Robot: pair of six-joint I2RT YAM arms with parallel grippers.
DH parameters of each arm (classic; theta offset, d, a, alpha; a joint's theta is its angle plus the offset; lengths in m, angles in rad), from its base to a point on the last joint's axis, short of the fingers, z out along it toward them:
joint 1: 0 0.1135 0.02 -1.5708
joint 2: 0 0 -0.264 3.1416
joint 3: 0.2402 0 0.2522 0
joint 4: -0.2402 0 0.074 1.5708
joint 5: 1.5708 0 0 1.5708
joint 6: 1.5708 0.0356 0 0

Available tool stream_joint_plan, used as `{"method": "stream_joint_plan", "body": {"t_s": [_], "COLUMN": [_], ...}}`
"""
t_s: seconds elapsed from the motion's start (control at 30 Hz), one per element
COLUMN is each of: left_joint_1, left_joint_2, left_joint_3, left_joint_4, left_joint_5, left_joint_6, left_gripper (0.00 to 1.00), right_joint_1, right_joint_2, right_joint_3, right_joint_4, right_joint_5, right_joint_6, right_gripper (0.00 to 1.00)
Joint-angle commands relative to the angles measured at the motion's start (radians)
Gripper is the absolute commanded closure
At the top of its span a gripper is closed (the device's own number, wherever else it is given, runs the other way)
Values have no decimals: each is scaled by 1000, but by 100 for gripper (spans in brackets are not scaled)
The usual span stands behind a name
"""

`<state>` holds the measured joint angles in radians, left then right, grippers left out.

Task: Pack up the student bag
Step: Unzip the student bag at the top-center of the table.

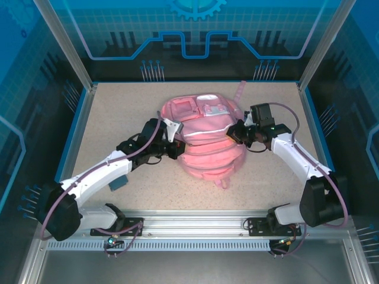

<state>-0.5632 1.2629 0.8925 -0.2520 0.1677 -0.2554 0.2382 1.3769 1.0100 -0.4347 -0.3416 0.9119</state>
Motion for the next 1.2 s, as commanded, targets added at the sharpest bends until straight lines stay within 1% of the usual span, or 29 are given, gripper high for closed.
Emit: {"method": "stream_joint_plan", "body": {"t_s": [0.0,0.07,0.1,0.13,0.17,0.2,0.27,0.3,0.37,0.53,0.67,0.77,0.93,1.07,1.17], "left_joint_1": [55,54,55,55,54,50,31,15,-16,-110,-160,-170,-171,-170,-170], "left_joint_2": [-31,-41,-46,-48,-48,-51,-52,-50,-39,14,68,97,113,110,109], "left_joint_3": [-33,-42,-49,-53,-57,-63,-69,-69,-60,-16,23,42,57,54,55], "left_joint_4": [-53,-32,-18,-5,12,33,71,88,115,176,204,208,204,204,199], "left_joint_5": [-76,-54,-36,-17,7,29,44,42,39,27,22,10,-16,-29,-37], "left_joint_6": [23,26,26,25,22,16,9,6,4,0,-1,-5,-14,-15,-15], "left_gripper": [100,100,100,100,100,100,100,100,100,100,100,100,100,100,100], "right_joint_1": [-47,-47,-47,-47,-47,-47,-42,-37,-25,4,75,101,142,154,163], "right_joint_2": [-3,-3,-5,-6,-13,-21,-42,-54,-74,-131,-168,-177,-182,-163,-119], "right_joint_3": [26,28,28,27,24,18,2,-6,-18,-70,-125,-166,-166,-176,-160], "right_joint_4": [-52,-52,-52,-48,-43,-40,-30,-30,-38,-47,20,35,19,46,68], "right_joint_5": [90,85,76,64,53,45,35,35,38,42,47,61,110,123,92], "right_joint_6": [-44,-44,-45,-44,-40,-39,-35,-31,-24,45,154,209,258,279,272], "right_gripper": [97,96,93,88,76,61,43,37,30,28,28,30,34,35,43]}}
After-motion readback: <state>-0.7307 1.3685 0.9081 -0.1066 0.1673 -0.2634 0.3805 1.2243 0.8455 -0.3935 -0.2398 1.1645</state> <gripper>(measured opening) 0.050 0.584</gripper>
